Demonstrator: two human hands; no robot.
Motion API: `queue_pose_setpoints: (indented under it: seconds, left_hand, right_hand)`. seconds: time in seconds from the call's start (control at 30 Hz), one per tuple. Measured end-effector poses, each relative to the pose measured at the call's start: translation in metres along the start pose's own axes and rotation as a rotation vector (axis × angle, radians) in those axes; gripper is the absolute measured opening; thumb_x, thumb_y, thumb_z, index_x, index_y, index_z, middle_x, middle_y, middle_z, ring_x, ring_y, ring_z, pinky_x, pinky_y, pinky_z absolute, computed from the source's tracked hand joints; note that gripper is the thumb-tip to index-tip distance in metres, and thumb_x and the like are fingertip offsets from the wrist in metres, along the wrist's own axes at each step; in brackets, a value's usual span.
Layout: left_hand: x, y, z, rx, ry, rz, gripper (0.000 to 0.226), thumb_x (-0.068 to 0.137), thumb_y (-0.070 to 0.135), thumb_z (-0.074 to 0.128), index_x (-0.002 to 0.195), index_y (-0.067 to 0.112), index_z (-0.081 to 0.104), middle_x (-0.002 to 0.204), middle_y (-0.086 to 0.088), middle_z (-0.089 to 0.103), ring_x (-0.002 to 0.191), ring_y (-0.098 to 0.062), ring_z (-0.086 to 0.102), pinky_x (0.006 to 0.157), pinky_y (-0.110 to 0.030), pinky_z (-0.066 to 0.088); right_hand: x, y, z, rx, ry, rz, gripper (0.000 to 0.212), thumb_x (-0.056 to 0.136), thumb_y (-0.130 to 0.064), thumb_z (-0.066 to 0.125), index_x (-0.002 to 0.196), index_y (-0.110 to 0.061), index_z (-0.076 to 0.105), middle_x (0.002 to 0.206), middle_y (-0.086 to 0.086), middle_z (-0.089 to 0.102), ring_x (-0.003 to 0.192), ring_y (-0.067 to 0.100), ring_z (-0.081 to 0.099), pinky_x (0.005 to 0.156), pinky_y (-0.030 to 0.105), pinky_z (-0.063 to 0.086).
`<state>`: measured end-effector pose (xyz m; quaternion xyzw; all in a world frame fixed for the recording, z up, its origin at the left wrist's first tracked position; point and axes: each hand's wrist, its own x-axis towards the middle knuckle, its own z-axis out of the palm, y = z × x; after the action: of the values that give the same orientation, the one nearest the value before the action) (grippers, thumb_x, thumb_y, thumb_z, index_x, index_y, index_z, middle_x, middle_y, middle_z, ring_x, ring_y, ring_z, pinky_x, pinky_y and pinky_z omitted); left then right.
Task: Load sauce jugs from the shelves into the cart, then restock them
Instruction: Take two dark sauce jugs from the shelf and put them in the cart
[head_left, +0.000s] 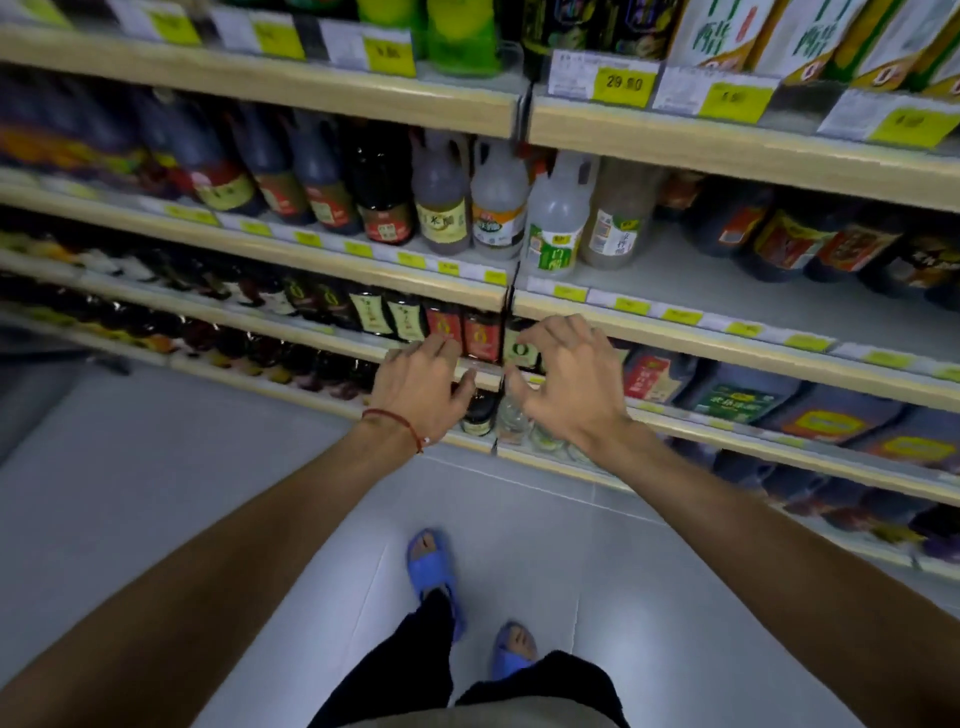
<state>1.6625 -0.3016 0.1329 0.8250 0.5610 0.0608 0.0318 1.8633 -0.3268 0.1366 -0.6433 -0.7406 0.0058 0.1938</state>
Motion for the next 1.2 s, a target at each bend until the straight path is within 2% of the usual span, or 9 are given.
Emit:
queue_pose_setpoints:
  seconds: [0.13,0.27,0.4,0.53,0.63,0.87,1.03,1.2]
  left_hand:
    - [-0.054,-0.040,-0.003,0.004,0.020,-0.148,0.037,0.093,0.044,0.046,0.102,0.012,0.060,0.098,-0.009,0.062,0.090,-0.034,0.061,0.071,-0.041,0.049]
    - [-0.105,-0.095,-0.013,-0.002,0.059,-0.307,0.037,0.094,0.045,0.043,0.109,0.014,0.057,0.105,-0.008,0.060,0.099,-0.032,0.059,0.081,-0.044,0.048]
    - [-0.155,-0.158,-0.016,-0.005,0.110,-0.413,0.038,0.096,0.045,0.043,0.111,0.013,0.057,0.107,-0.009,0.062,0.100,-0.033,0.060,0.086,-0.044,0.046]
    - [-0.201,-0.234,-0.020,0.033,0.115,-0.534,0.052,0.094,0.053,0.032,0.114,0.012,0.058,0.108,-0.007,0.062,0.099,-0.032,0.060,0.097,-0.046,0.043]
    - [-0.233,-0.295,-0.027,0.076,0.167,-0.598,0.054,0.094,0.054,0.033,0.120,0.012,0.057,0.112,-0.006,0.060,0.101,-0.032,0.057,0.105,-0.051,0.037]
    - [-0.299,-0.426,-0.052,0.111,0.148,-0.685,0.052,0.095,0.055,0.036,0.121,0.014,0.056,0.115,-0.005,0.059,0.102,-0.029,0.058,0.103,-0.049,0.039]
    - [-0.323,-0.501,-0.060,0.105,0.163,-0.736,0.053,0.096,0.055,0.035,0.121,0.013,0.056,0.115,-0.005,0.059,0.101,-0.027,0.058,0.093,-0.043,0.042]
    - [-0.327,-0.585,-0.058,0.091,0.137,-0.839,0.053,0.097,0.056,0.033,0.121,0.014,0.055,0.116,-0.005,0.058,0.098,-0.027,0.059,0.090,-0.040,0.043]
  right_hand:
    - [-0.004,-0.049,0.019,0.008,-0.049,-0.152,0.046,0.088,-0.051,0.051,0.111,-0.019,0.074,0.106,-0.001,0.068,0.105,0.025,0.057,0.087,0.039,0.045]
    - [0.005,-0.114,0.041,0.074,-0.071,-0.297,0.041,0.088,-0.050,0.056,0.108,-0.019,0.074,0.106,-0.002,0.069,0.103,0.025,0.058,0.086,0.039,0.043]
    - [0.015,-0.192,0.071,0.126,-0.080,-0.465,0.034,0.086,-0.043,0.066,0.108,-0.018,0.074,0.104,-0.003,0.070,0.101,0.024,0.059,0.087,0.039,0.043]
    - [0.027,-0.281,0.106,0.135,-0.122,-0.573,0.037,0.087,-0.045,0.062,0.109,-0.018,0.075,0.103,-0.004,0.069,0.099,0.022,0.059,0.090,0.036,0.039]
    - [0.037,-0.350,0.133,0.169,-0.150,-0.634,0.042,0.087,-0.047,0.056,0.110,-0.017,0.074,0.103,-0.004,0.069,0.099,0.022,0.059,0.090,0.035,0.038]
    - [0.059,-0.506,0.179,0.228,-0.156,-0.736,0.041,0.086,-0.046,0.058,0.107,-0.015,0.075,0.103,-0.002,0.071,0.098,0.021,0.061,0.091,0.037,0.043]
    - [0.085,-0.590,0.211,0.250,-0.184,-0.813,0.041,0.087,-0.046,0.057,0.107,-0.015,0.074,0.102,-0.001,0.070,0.098,0.024,0.062,0.090,0.040,0.046]
    - [0.130,-0.665,0.260,0.283,-0.188,-0.898,0.038,0.086,-0.046,0.060,0.106,-0.016,0.073,0.100,-0.001,0.069,0.096,0.023,0.060,0.088,0.037,0.043]
